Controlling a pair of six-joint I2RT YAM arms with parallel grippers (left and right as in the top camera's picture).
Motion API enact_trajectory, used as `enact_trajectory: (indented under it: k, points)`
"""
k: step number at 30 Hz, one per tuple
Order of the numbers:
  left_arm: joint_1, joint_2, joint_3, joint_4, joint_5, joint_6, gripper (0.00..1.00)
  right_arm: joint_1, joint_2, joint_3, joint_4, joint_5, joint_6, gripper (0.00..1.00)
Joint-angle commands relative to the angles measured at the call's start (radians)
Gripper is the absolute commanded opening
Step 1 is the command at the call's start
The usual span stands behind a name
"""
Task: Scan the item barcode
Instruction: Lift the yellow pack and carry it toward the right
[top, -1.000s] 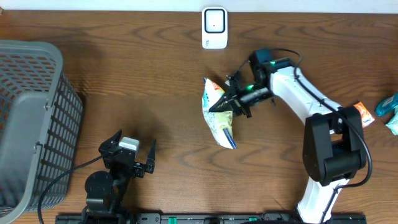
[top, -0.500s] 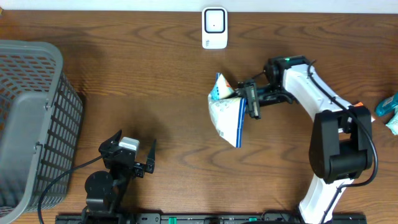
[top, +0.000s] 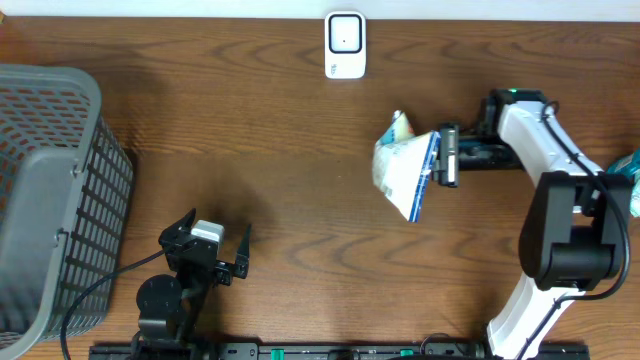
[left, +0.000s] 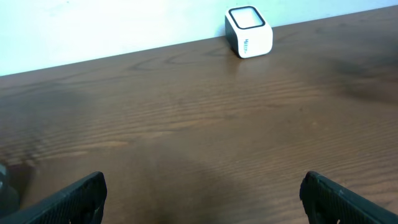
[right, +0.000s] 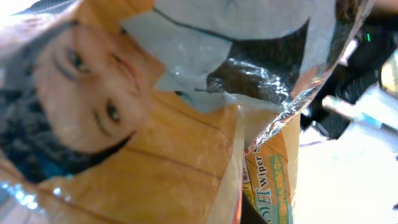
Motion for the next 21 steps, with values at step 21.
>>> enact_trajectory:
  k: [21]
  points:
    - [-0.002,-0.003,-0.016,-0.021,0.013,-0.002,0.98,-0.063,0.0,0.011,0.114,0.531,-0.188,0.01]
